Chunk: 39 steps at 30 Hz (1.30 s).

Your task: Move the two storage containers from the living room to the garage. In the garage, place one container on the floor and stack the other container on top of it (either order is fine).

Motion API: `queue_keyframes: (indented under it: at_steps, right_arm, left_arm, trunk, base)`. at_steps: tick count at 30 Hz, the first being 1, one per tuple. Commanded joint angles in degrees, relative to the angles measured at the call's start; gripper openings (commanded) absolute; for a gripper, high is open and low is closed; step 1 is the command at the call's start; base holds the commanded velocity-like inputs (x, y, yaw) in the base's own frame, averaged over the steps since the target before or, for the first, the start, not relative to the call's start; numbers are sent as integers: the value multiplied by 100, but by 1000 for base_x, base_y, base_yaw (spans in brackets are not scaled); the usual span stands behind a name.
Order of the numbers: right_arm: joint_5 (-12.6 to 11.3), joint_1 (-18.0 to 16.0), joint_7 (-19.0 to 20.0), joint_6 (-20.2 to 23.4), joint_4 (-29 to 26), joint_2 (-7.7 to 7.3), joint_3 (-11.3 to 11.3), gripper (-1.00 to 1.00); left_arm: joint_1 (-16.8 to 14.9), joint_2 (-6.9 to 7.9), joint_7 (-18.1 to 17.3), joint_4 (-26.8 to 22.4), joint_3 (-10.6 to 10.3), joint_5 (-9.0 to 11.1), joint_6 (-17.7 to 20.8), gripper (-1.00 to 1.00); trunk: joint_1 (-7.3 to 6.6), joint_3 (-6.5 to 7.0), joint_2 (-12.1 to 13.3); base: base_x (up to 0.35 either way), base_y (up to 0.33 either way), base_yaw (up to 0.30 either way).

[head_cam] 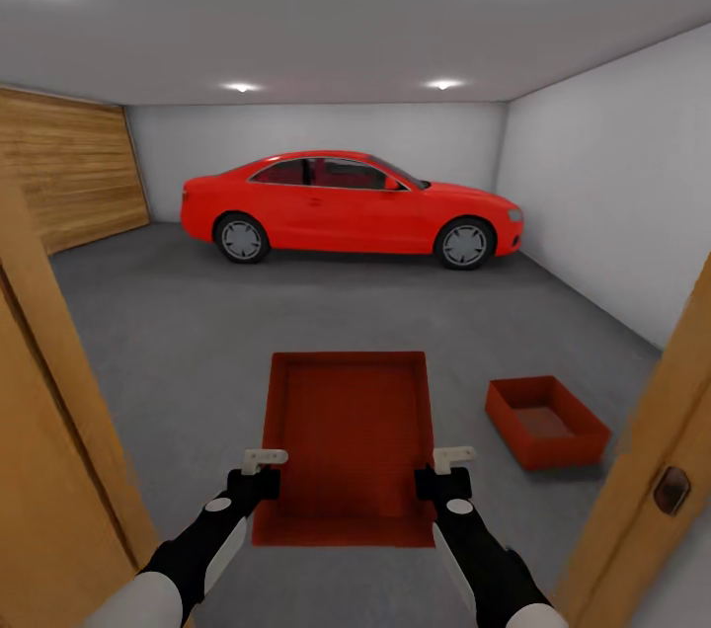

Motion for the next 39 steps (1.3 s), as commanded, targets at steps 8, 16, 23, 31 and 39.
queue_keyframes:
  at_steps: [8, 16, 23, 31, 39]
  right_arm:
    - [80, -3, 13, 24, -157, 148, 284, -100]
    - [79, -3, 19, 24, -157, 147, 284, -100]
    - [78, -3, 21, 24, -157, 153, 289, -100]
    - [81, -3, 21, 24, -157, 147, 285, -100]
    - [79, -3, 19, 24, -157, 147, 285, -100]
  left_arm:
    - [-1, -5, -37, 28, -226, 85, -9, -100]
    - [-1, -5, -36, 28, -226, 85, -14, -100]
    - [-1, -5, -36, 28, -226, 87, -18, -100]
    - [-1, -5, -36, 27, -226, 87, -15, -100]
    - [-1, -5, -37, 28, -226, 86, -15, -100]
  trunk:
    - [4, -7, -4]
    - [4, -7, -4]
    - [4, -7, -4]
    - [4, -7, -4]
    - [4, -7, -4]
  base:
    - [207, 5, 0]
    - [55, -70, 0]
    - [11, -19, -100]
    - [18, -2, -34]
    - [187, 0, -3]
